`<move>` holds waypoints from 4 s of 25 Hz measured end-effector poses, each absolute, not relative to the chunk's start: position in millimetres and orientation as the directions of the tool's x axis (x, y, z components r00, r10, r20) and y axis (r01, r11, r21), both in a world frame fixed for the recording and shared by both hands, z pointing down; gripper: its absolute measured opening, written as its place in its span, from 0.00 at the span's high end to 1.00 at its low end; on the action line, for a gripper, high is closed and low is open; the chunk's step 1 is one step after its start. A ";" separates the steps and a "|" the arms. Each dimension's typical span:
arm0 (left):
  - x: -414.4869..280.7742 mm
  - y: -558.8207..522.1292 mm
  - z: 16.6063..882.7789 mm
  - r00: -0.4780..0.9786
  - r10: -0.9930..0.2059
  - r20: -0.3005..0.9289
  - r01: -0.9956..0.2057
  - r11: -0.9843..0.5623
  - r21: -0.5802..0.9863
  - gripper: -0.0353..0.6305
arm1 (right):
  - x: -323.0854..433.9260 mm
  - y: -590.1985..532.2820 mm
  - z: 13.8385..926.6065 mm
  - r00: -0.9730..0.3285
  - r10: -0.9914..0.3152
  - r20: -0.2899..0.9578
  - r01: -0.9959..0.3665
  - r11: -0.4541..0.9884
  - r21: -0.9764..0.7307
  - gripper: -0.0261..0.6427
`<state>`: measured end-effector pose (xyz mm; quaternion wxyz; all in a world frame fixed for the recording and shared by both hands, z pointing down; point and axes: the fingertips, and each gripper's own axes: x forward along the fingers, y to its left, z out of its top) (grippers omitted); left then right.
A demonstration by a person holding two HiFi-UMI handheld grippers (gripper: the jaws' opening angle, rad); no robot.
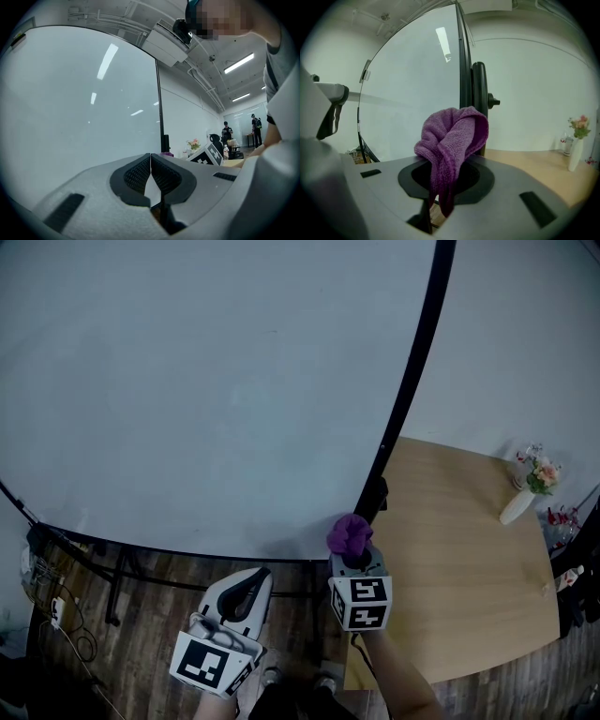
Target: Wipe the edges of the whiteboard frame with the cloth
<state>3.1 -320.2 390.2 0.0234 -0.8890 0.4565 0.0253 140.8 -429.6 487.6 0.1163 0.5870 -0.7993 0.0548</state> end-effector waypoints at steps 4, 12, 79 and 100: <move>-0.3 -320.1 394.6 0.582 -0.812 -0.052 -0.813 -0.582 -0.018 0.92 | 141.2 -430.1 503.1 -0.273 -0.921 0.280 -0.955 0.295 0.041 0.84; -9.0 -321.3 403.3 0.584 -0.811 -0.032 -0.811 -0.584 -0.014 0.92 | 142.7 -431.6 541.7 -0.245 -0.900 0.360 -0.964 0.266 0.009 0.84; -71.7 -221.6 388.5 0.428 -0.902 -0.052 -0.902 -0.424 -0.079 0.92 | 86.0 -314.0 493.1 -0.476 -0.843 0.251 -0.875 0.483 -0.034 0.84; -62.4 -91.4 362.7 0.196 -0.971 -0.135 -0.977 -0.181 -0.115 0.92 | 75.9 -194.8 407.7 -0.726 -0.683 0.076 -0.686 0.727 -0.025 0.84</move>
